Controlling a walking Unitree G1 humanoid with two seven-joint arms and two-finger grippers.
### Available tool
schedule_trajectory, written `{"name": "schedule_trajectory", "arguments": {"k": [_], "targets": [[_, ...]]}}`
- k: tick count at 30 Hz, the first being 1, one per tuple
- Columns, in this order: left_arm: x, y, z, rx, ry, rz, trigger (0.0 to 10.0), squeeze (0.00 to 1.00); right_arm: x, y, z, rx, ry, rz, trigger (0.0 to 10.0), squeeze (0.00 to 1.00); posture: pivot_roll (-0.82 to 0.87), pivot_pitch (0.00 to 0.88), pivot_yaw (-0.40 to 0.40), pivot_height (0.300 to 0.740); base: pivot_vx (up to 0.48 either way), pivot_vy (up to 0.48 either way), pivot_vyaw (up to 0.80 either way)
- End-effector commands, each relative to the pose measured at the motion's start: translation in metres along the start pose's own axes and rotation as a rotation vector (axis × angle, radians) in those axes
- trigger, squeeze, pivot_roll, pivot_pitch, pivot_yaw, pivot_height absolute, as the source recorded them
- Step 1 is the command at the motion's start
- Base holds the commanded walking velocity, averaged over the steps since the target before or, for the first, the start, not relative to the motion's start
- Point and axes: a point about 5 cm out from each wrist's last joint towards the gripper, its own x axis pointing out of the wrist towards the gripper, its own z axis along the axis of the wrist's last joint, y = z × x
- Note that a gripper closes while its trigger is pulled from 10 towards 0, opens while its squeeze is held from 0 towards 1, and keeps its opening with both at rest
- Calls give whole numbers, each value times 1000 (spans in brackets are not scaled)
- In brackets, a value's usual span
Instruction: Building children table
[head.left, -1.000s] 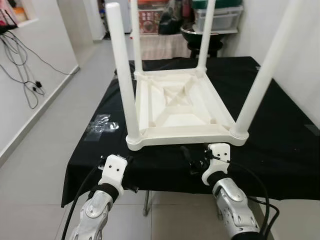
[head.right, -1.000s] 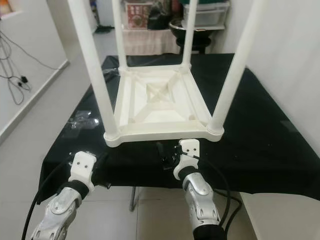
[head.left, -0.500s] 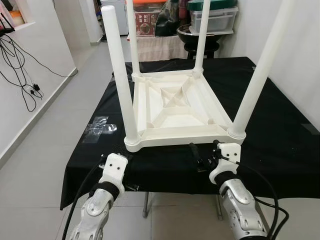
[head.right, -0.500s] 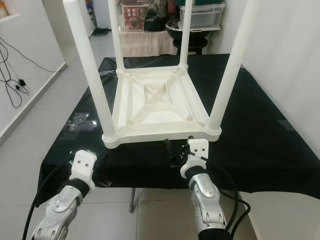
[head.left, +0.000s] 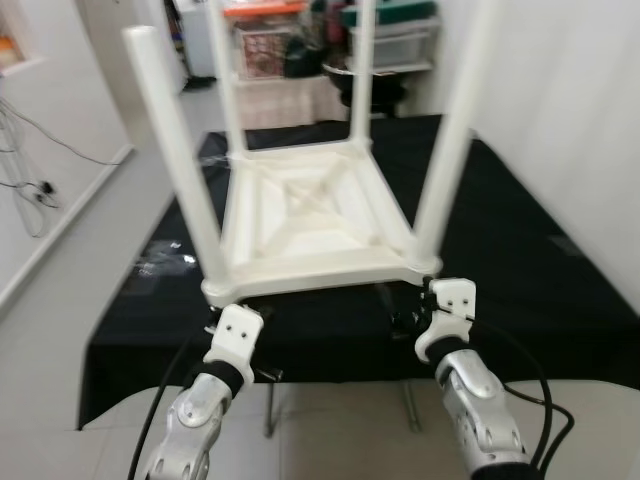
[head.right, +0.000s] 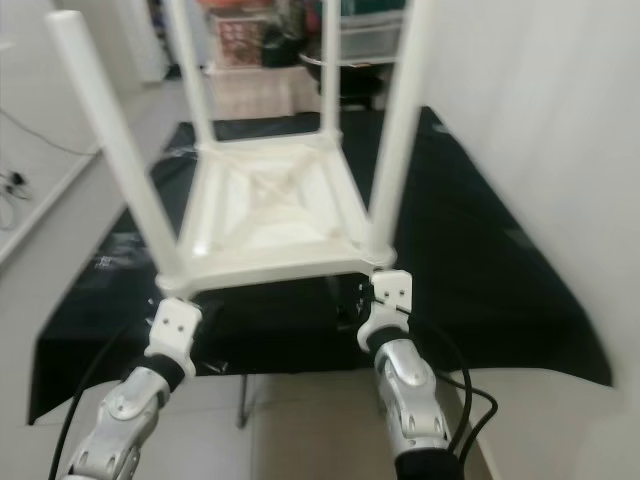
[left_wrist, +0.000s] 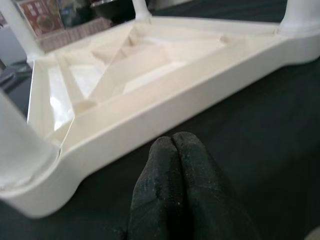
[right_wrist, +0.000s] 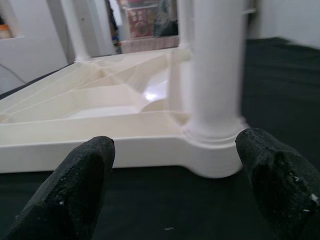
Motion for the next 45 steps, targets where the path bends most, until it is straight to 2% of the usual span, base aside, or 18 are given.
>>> {"name": "schedule_trajectory", "arguments": {"k": [1,4,7,10,11,13,15,19,20,24,45], "targets": [[-2,9,-5,-6,34,43,10000,0,3,14,2,-28,-12,34,10000,0,-85,24,49,740,0,0,0],[-2,13,-7,-1,52,75,10000,0,4,14,4,-80,-20,24,10000,0,-85,25,51,740,0,0,0],[-1,17,-3,27,51,118,10000,0,5,12,9,-236,-34,-21,10000,0,-86,27,52,740,0,0,0],[-1,18,-1,51,42,133,10000,0,5,11,10,-263,-36,-42,10000,0,-88,27,52,740,0,0,0],[0,20,1,82,33,150,10000,0,5,10,11,-269,-36,-49,10000,0,-89,28,51,740,0,0,0],[0,20,3,98,27,149,10000,0,6,10,12,-264,-34,-48,10000,0,-91,27,52,740,0,0,0],[0,20,5,113,7,146,10000,0,6,13,10,-204,-15,11,10000,0,-91,27,52,740,0,0,0],[-2,20,8,93,-29,129,10000,0,4,18,3,-150,14,39,10000,0,-95,26,52,740,0,0,0],[-6,18,2,12,-16,124,10000,0,3,23,-2,-149,32,60,10000,0,-93,26,54,740,0,0,0],[-12,11,-10,-38,34,128,10000,0,4,27,-8,-143,63,80,10000,0,-88,29,54,740,0,0,0],[-6,10,-11,-11,44,107,10000,0,5,29,-12,-107,88,104,10000,0,-97,26,54,740,0,0,0]]}}
